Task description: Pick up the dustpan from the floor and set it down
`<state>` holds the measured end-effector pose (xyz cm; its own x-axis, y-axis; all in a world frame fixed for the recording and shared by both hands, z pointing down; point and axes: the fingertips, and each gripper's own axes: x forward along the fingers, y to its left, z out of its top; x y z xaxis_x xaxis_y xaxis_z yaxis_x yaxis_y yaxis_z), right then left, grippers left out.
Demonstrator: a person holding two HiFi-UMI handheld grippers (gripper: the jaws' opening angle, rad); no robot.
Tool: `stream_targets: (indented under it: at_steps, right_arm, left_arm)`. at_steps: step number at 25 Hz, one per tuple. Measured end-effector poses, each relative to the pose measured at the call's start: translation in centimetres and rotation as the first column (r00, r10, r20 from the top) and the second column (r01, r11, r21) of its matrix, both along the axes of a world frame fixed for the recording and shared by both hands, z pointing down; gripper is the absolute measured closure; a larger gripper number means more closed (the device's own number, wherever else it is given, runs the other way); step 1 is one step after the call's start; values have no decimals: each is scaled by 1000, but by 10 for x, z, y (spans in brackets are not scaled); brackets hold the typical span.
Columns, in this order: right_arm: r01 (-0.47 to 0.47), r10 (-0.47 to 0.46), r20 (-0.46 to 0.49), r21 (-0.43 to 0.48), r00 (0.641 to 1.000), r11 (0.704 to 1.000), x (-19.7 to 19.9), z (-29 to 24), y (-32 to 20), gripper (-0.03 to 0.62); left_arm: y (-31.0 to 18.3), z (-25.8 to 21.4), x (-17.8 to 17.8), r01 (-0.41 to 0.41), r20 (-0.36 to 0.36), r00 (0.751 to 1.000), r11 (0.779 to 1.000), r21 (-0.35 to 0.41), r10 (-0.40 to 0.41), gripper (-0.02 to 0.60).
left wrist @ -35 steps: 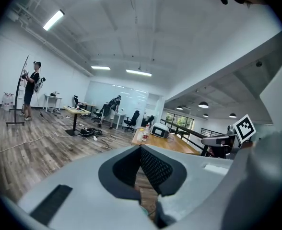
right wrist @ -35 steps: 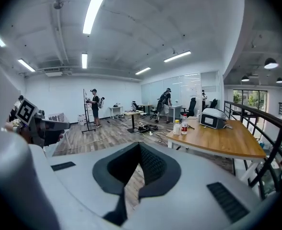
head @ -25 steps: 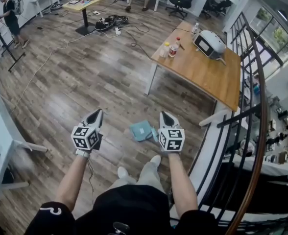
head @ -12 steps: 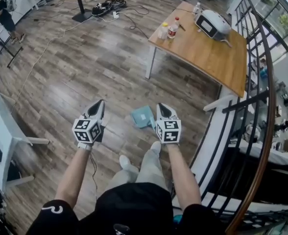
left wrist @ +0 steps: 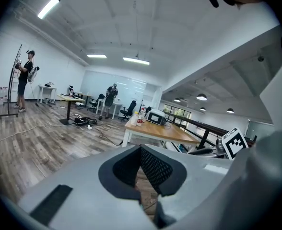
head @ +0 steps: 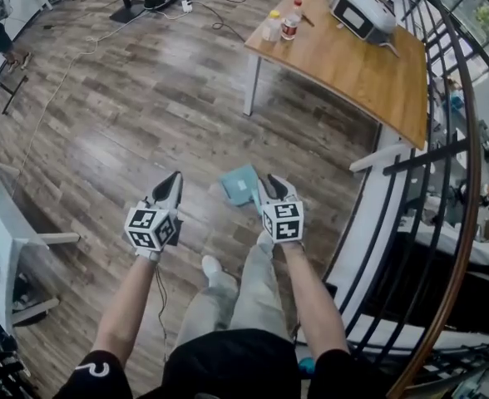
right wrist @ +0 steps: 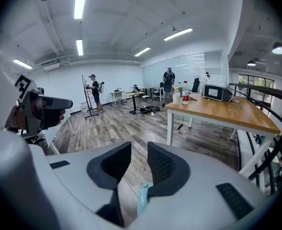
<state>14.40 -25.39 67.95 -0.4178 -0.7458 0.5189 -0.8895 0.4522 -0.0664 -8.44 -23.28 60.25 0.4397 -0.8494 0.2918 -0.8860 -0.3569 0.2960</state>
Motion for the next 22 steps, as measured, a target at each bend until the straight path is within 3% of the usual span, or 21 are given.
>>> stream_targets:
  at_steps: [11,22]
  right_arm:
    - [22,-29,-62,-116,998,993,0,127,-2,365]
    - [7,-41,-130,-251,991,968,2,224,2,329]
  left_arm:
    - [-12,81,10,-21,-10,1000,999,-46,21,584]
    - [-15,131,18,-60,-6,998,996,-65,60,584]
